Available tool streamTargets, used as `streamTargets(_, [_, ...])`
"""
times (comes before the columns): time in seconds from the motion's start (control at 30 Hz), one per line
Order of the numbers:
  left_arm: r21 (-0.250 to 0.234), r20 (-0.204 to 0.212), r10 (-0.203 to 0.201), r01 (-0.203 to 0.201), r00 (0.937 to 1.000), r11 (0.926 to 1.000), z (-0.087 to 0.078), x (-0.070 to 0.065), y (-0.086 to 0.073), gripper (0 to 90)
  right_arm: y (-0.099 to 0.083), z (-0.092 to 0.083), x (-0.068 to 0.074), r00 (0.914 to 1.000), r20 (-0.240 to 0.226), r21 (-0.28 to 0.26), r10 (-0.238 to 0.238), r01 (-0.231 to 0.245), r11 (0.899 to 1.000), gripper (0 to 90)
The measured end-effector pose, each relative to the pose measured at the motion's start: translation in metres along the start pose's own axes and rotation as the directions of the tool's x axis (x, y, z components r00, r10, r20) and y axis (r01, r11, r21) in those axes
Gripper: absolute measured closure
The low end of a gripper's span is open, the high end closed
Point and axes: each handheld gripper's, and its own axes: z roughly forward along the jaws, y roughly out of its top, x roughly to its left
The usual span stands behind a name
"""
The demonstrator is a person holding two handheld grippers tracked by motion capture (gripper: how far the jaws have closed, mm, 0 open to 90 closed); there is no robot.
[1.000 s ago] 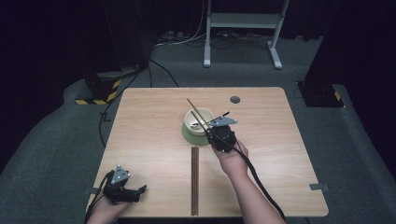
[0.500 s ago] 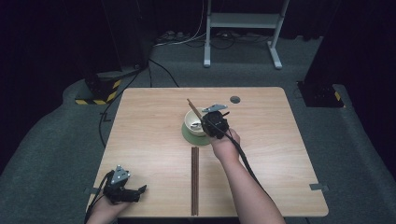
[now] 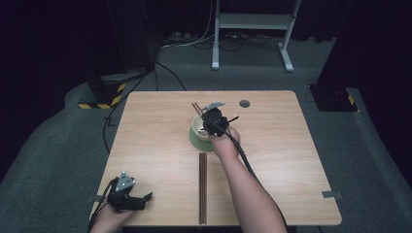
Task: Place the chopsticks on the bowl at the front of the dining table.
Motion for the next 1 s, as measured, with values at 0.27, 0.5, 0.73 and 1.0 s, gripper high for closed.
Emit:
streamTargets(0.27, [-0.001,0.002,-0.004,0.004,1.0000,1.0000,0.000,0.000,0.000,4.6,0.008,0.013,0.002,0.9998,0.018,0.024,-0.007,0.007,1.000,84.4])
streamTargets(0.5, [0.000,0.003,0.002,-0.002,1.0000,1.0000,0.000,0.000,0.000,4.6,0.011,0.023,0.001,0.9989,0.044,0.046,-0.012,0.010,0.999,84.4])
streamTargets(0.73, [-0.002,0.003,0.001,-0.001,1.0000,1.0000,0.000,0.000,0.000,4.7,0.011,0.029,0.000,0.9992,0.039,0.061,-0.011,0.009,0.998,84.4])
streamTargets(1.0, [-0.002,0.004,0.000,0.000,1.0000,1.0000,0.000,0.000,0.000,4.7,0.009,0.029,0.001,0.9989,0.043,0.072,-0.019,0.016,0.997,84.4])
